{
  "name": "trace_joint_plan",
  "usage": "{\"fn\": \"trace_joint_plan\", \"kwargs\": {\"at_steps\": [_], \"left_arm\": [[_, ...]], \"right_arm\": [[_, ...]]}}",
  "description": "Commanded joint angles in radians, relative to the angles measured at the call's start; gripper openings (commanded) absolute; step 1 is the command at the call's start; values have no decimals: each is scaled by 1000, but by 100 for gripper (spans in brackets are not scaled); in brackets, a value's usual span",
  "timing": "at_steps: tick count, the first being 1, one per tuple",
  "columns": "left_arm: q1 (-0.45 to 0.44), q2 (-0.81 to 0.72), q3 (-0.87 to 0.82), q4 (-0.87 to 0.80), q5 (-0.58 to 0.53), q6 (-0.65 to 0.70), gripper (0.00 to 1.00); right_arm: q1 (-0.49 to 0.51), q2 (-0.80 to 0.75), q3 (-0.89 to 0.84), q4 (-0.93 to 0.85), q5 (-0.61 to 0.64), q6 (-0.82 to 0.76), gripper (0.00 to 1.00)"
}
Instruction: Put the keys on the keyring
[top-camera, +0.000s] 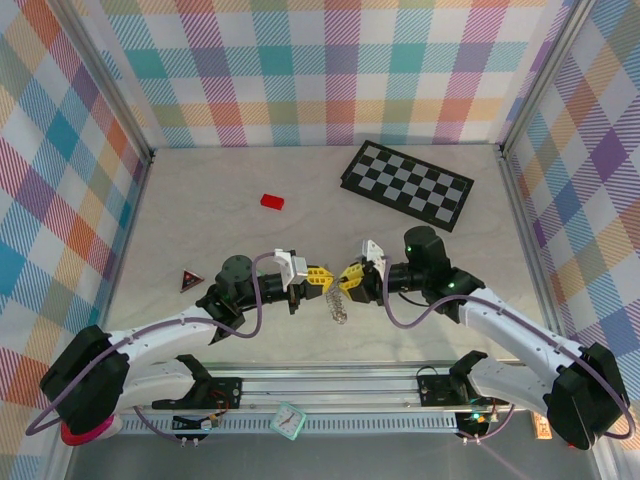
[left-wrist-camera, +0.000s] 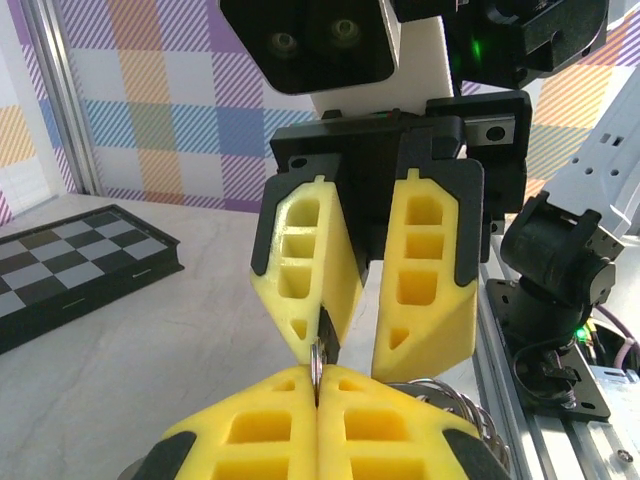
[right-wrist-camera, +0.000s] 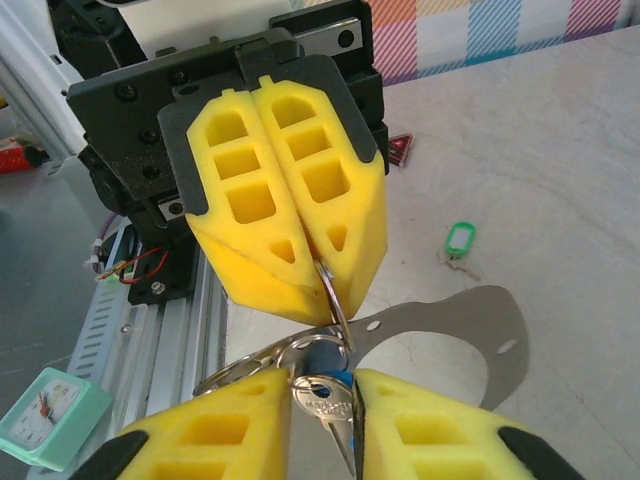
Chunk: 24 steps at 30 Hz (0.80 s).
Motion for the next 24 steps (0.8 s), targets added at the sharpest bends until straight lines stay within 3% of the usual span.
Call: {"fn": "trace_joint_plan", "kwargs": {"at_steps": [1,7,17,24], "left_arm": [[5,5,-6,98,39,-19,0],[5,14,-7,119,56,-32,0],[5,36,-7,150,67,-53,0],[3,58,-13,208,81,-84,0]], "right_arm": [[8,4,23,41,-20,-22,21],[7,-15,1,83,41,-6,21],[8,-19,-2,95,-27,24,22],[13,-4,3,117,-56,36,17]]}}
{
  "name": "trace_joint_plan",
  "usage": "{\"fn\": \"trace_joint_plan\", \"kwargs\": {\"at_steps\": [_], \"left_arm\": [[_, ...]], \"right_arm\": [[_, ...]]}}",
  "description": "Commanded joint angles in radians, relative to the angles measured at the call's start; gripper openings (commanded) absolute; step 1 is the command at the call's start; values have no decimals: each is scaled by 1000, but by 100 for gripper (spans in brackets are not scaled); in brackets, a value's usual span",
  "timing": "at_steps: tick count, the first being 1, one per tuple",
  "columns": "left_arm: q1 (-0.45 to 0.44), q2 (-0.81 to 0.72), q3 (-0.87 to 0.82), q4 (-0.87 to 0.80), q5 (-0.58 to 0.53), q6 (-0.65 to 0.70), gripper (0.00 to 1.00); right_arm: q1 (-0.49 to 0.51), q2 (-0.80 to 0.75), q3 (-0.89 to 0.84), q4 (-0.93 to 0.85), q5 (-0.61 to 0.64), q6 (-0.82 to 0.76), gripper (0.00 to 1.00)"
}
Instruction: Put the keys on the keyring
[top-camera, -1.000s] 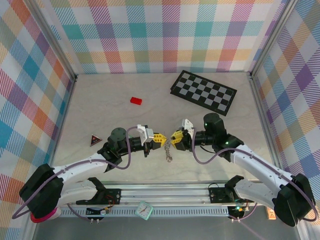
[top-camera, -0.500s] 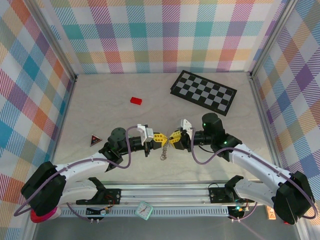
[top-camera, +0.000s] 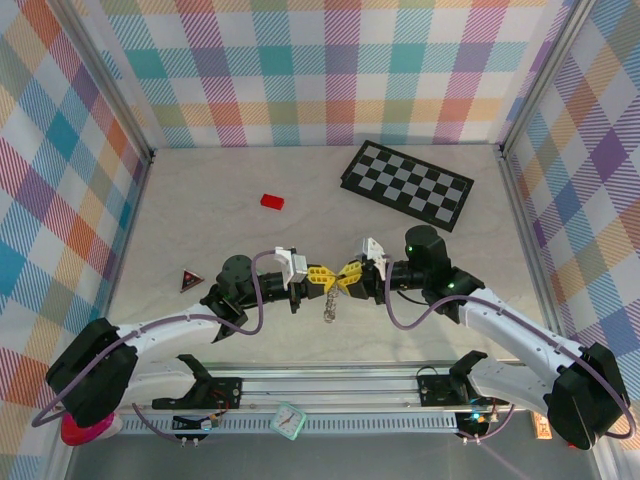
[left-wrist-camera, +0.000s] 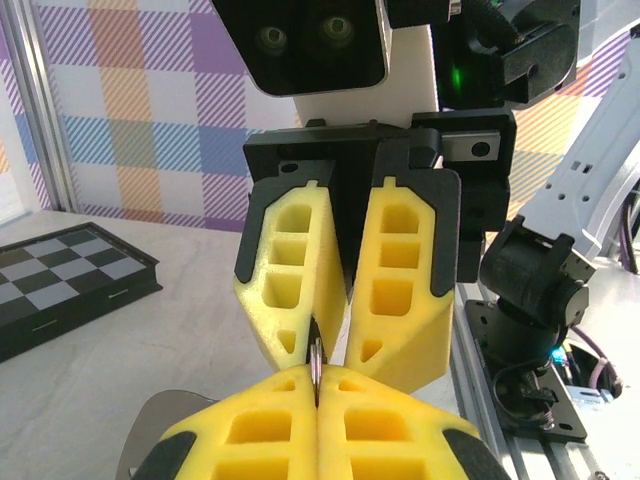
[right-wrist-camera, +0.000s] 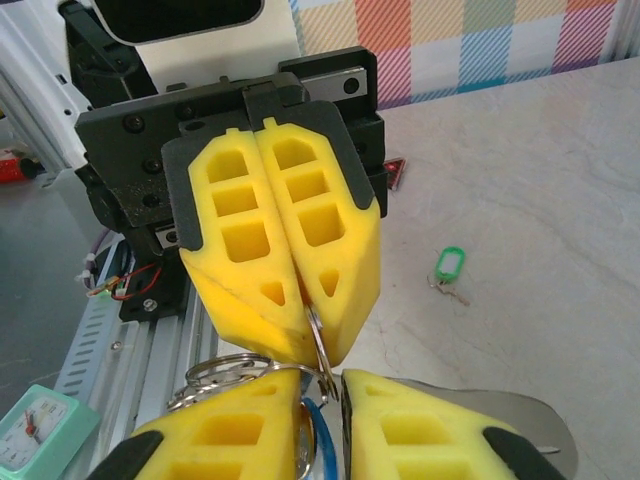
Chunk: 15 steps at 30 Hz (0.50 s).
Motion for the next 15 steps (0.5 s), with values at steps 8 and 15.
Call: {"fn": "trace_joint_plan", "kwargs": {"at_steps": [8,15], "left_arm": [[5,47,-32,171,40,-55,0],[4,43,-37,52,-22,-18,5]], "right_arm": [[15,13,10,57,-82,6,0],[18,28,76,-169,-29,-106,0]]}}
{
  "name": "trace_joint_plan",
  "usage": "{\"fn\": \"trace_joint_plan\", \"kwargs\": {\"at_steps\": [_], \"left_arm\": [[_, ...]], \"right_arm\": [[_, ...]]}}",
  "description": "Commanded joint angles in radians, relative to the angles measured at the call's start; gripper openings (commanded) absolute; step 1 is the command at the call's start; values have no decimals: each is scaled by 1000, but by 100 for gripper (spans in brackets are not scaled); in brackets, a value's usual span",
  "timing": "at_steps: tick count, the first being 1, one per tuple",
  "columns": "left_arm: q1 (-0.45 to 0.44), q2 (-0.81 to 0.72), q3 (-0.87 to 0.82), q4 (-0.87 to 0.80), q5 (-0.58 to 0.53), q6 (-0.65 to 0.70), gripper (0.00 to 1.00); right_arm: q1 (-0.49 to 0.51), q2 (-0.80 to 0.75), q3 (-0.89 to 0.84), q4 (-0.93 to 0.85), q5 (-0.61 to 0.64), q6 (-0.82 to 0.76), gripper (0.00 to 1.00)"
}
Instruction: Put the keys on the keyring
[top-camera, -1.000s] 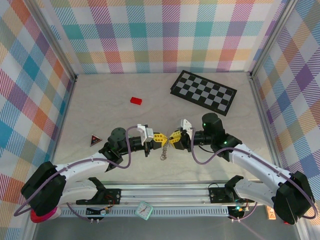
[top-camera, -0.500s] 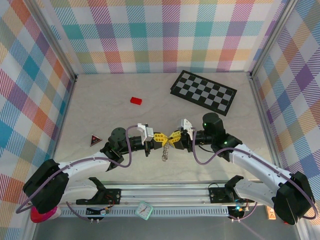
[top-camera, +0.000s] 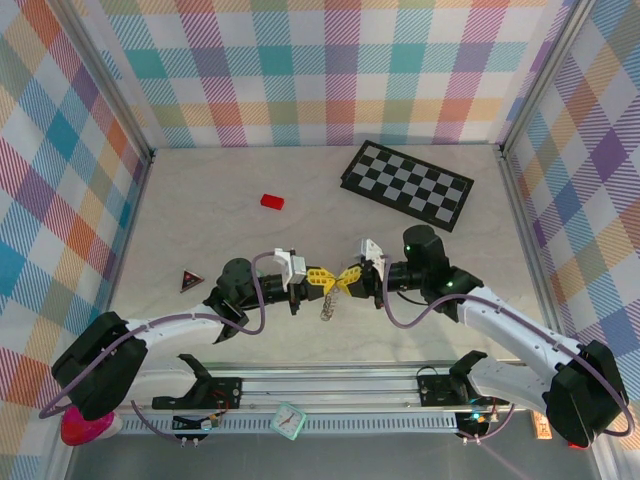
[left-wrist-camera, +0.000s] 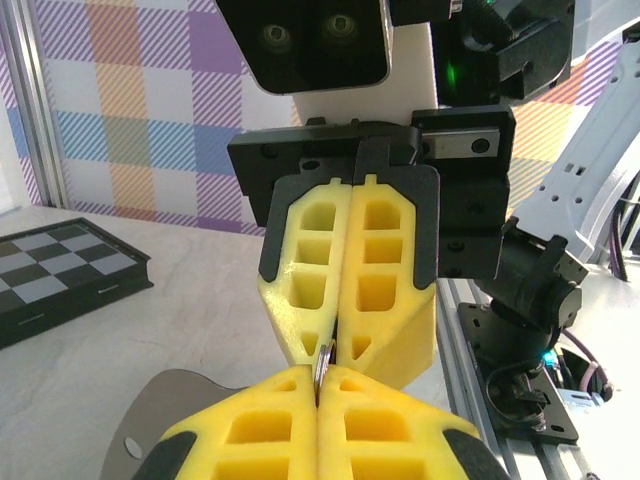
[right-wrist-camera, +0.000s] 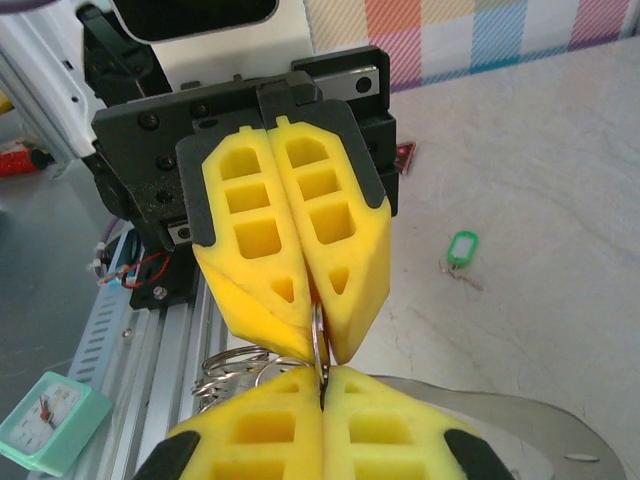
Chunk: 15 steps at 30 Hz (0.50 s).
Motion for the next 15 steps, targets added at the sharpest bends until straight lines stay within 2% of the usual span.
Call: {"fn": "trace_joint_plan", "kwargs": {"at_steps": [1,15], "left_arm": [[0,-5,3,-65,-34,30,6],[-2,-67,186,-743,-25,343,2]], "right_arm": [[22,16,73,-135,-13,-94,0],[110,104,256,-428,84,-300,0]]}}
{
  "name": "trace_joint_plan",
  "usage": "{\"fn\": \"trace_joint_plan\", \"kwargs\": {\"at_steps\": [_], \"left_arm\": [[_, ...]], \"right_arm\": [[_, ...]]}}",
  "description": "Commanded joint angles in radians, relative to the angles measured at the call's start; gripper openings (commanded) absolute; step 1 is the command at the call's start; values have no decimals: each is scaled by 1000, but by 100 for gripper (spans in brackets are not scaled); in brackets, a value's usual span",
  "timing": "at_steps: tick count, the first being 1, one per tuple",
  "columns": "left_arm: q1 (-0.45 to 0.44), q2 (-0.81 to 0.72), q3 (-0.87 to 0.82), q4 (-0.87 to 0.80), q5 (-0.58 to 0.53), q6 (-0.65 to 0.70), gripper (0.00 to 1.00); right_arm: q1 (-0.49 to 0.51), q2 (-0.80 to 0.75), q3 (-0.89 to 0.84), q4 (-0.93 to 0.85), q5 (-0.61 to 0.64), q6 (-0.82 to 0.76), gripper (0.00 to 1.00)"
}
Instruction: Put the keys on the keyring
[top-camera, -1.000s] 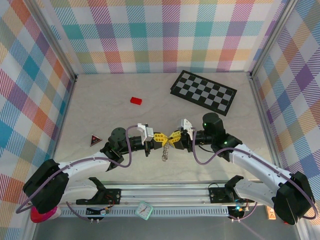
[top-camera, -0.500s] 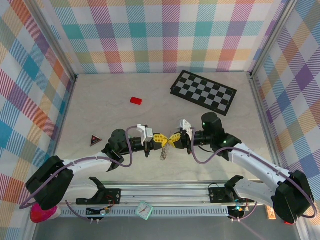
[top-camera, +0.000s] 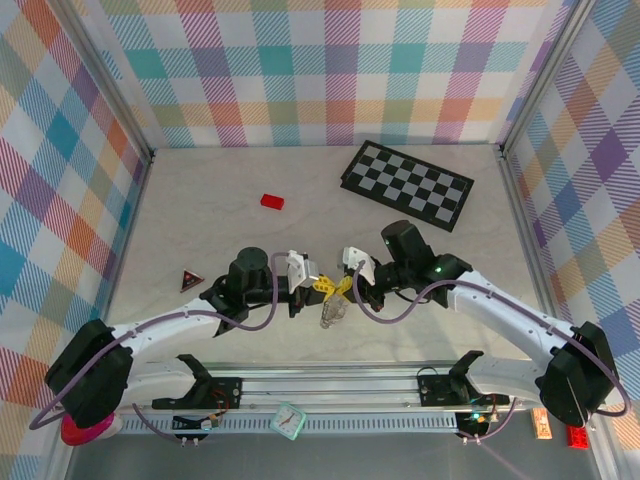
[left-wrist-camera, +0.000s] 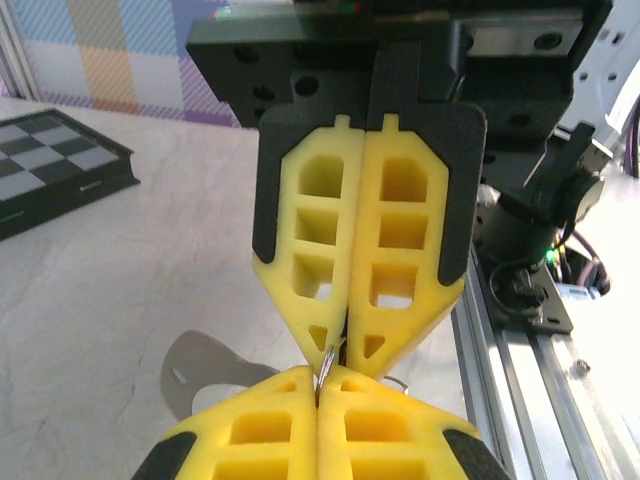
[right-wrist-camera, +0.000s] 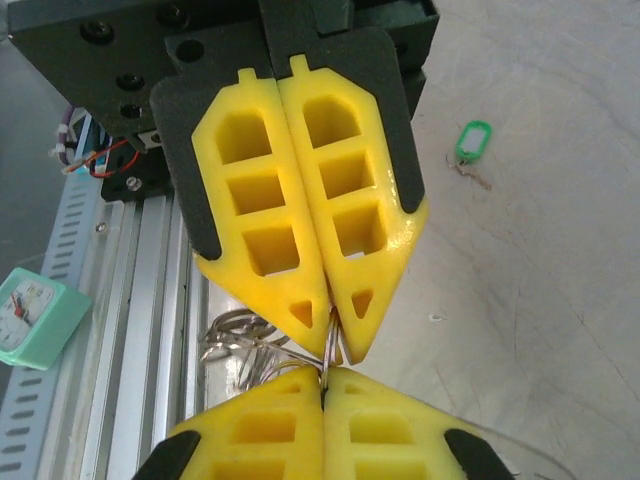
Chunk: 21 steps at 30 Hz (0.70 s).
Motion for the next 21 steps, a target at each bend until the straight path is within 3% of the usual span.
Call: {"fn": "trace_joint_plan", "kwargs": {"at_steps": [1,6,9,10,12,15,21], "left_arm": [[-1,-13,67,-247,-26,125,1],[-1,-21,89,-266,-13,124,0],[-1,-36,61,-196,-26,83,0],[1,-45,40,-148,-28,61,0],[0,-61,6,-62,-32,13,0],[1,-69,-29,36,-24,-45,0],[0,-72,-81,168,-10,-99,0]], "right_arm": [[32,-2,84,-53,-77,-80,0],[42,12,119,-81,-86,-86,0],[43,-5,99,-48,-69,-59,0],[41,-19,79,-15,-59,-39,2],[29,-49,32,48,-51,3,18],[3,-91,-40,130,-52,56,31],[-22,-191,-148,234,-45,115,34]]}}
